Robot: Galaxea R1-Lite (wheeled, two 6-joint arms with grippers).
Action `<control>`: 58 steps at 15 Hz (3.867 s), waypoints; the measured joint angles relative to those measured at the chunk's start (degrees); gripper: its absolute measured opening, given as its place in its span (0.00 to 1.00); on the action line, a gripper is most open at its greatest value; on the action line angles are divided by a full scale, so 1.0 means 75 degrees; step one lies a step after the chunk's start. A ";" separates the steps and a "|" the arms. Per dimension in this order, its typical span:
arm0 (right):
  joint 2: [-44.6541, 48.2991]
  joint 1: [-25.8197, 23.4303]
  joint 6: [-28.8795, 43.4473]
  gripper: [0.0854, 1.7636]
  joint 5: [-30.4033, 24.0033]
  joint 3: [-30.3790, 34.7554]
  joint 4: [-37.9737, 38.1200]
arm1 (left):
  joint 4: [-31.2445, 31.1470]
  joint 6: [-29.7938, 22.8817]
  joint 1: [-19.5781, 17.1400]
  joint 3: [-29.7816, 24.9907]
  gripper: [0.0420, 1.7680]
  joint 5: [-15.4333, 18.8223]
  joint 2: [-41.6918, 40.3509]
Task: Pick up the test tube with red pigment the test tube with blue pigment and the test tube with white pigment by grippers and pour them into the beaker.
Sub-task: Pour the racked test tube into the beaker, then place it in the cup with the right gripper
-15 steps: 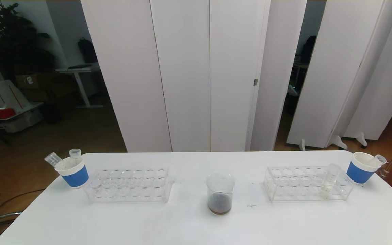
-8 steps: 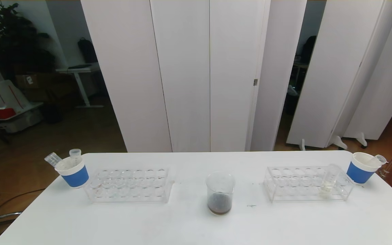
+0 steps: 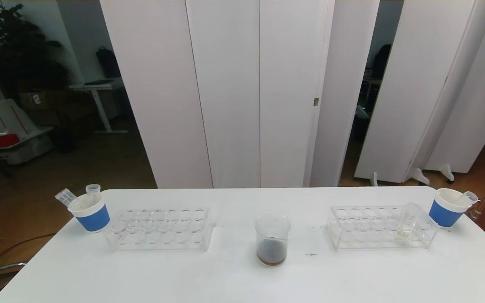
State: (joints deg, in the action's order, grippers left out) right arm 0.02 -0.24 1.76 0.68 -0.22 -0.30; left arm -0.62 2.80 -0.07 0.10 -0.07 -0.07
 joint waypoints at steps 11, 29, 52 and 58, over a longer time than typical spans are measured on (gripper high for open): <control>-0.1006 0.0033 -0.0015 0.99 0.0140 -0.2778 0.1154 | 0.0000 0.0003 0.0000 0.0000 0.99 0.0000 0.0000; -0.7365 0.0553 0.0356 0.99 0.1474 -0.4086 -0.2862 | 0.0000 0.0000 0.0000 0.0000 0.99 0.0003 0.0000; -1.2153 -0.0761 -0.0288 0.99 -0.0884 -0.2510 -0.6615 | 0.0000 0.0000 0.0000 0.0000 0.99 0.0003 0.0000; -1.2792 -0.0595 -0.0509 0.99 -0.0887 -0.2277 -0.6913 | 0.0000 0.0000 0.0000 0.0000 0.99 0.0000 0.0000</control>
State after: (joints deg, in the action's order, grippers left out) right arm -95.92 -4.71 -2.06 -5.97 -17.30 -52.15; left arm -0.62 2.80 -0.07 0.10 -0.07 -0.07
